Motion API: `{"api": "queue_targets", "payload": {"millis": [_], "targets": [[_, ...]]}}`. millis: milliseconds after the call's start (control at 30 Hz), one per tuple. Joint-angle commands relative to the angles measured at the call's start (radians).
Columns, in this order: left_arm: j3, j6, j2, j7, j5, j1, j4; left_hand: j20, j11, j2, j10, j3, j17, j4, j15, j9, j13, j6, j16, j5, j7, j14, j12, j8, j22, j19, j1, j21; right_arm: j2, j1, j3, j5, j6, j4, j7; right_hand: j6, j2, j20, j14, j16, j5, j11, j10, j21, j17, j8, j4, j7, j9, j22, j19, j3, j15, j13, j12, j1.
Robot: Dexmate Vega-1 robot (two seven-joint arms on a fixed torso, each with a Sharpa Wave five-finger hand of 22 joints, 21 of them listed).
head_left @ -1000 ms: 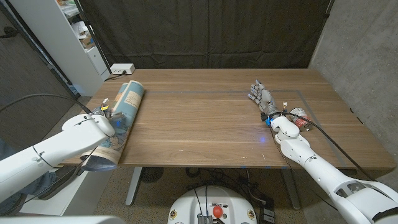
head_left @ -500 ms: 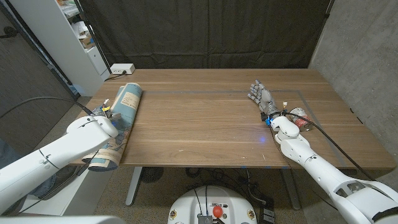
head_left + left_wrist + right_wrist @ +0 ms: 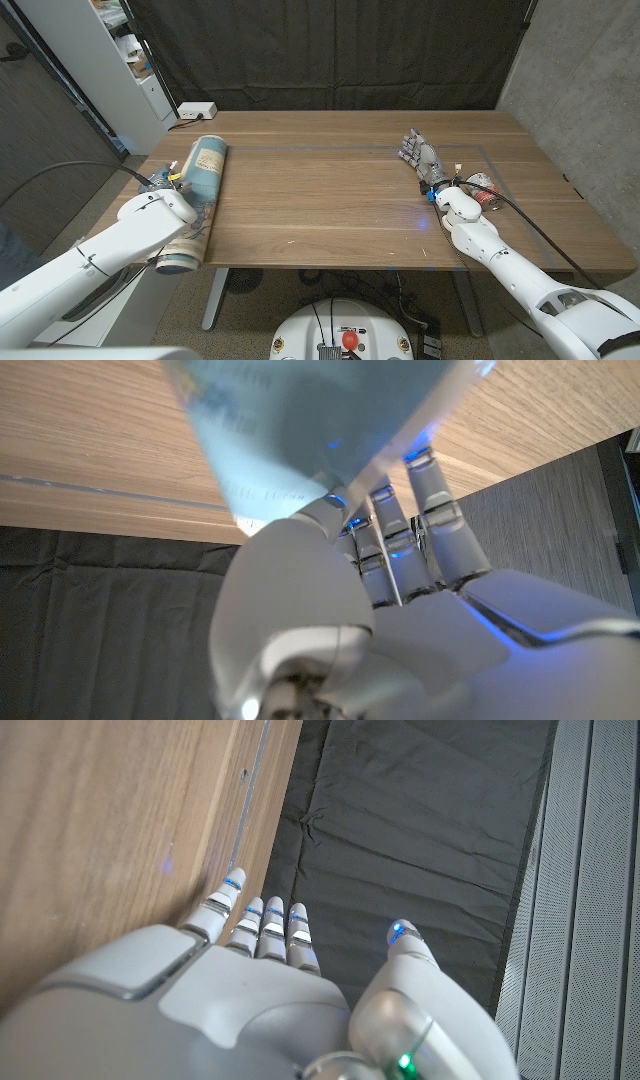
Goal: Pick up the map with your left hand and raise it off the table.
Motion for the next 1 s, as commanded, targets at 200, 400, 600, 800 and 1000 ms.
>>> {"api": "queue_targets", "payload": {"millis": [200,400,600,800,1000], "targets": [[-0.014,-0.008,-0.066,0.077,0.074,0.024,0.006,-0.104,-0.044,0.003,0.223,-0.016,0.045,0.016,-0.073,0.07,0.106,0.185,0.074,0.004,-0.004,0.23,0.116,0.111,0.006,0.099,0.014,0.136,-0.001,0.0,-0.002,-0.002,0.001,0.001,0.004,0.01,0.007,0.005,0.007,0.007,0.006,-0.001,0.008,0.007,0.003,0.002,-0.009,0.001,0.004,0.003,0.002,0.001,-0.002,0.006,-0.001,0.003],[-0.029,-0.01,-0.073,0.079,0.083,0.04,-0.001,-0.103,-0.048,-0.001,0.234,-0.017,0.049,0.016,-0.075,0.082,0.126,0.193,0.069,0.004,-0.006,0.236,0.124,0.122,0.003,0.099,0.01,0.152,-0.002,0.0,-0.004,-0.004,0.0,-0.004,0.005,0.01,0.007,0.005,0.007,0.006,0.006,0.0,0.008,0.007,0.003,0.001,-0.009,0.002,0.004,0.003,0.002,0.001,-0.002,0.006,-0.002,0.003],[-0.046,-0.019,-0.08,0.086,0.095,0.053,-0.014,-0.102,-0.054,-0.005,0.238,-0.018,0.054,0.015,-0.078,0.092,0.143,0.201,0.069,0.006,-0.002,0.248,0.129,0.131,0.0,0.1,0.009,0.165,-0.008,-0.002,-0.003,-0.008,-0.002,-0.022,-0.001,0.01,0.007,0.005,0.006,0.006,0.006,0.0,0.009,0.007,0.003,0.001,-0.01,0.003,0.004,0.003,0.002,0.0,-0.002,0.006,-0.002,0.002],[-0.052,-0.028,-0.074,0.072,0.1,0.055,-0.034,-0.106,-0.049,-0.01,0.24,-0.019,0.064,0.012,-0.086,0.102,0.163,0.207,0.073,0.007,0.001,0.26,0.135,0.141,-0.003,0.103,0.011,0.181,-0.01,-0.004,-0.002,-0.01,-0.002,-0.031,-0.007,0.01,0.007,0.005,0.007,0.006,0.006,0.0,0.009,0.007,0.003,0.0,-0.01,0.003,0.004,0.003,0.002,0.0,-0.002,0.006,-0.002,0.002],[-0.045,-0.028,-0.069,0.068,0.114,0.047,-0.06,-0.109,-0.041,-0.014,0.243,-0.021,0.076,0.009,-0.088,0.111,0.181,0.213,0.077,0.01,0.005,0.267,0.14,0.149,-0.006,0.105,0.015,0.195,-0.012,-0.01,-0.001,-0.011,0.0,-0.041,-0.011,0.011,0.007,0.005,0.006,0.006,0.006,-0.001,0.008,0.007,0.004,0.0,-0.011,0.004,0.004,0.003,0.002,0.0,-0.003,0.007,-0.003,0.002]]}}
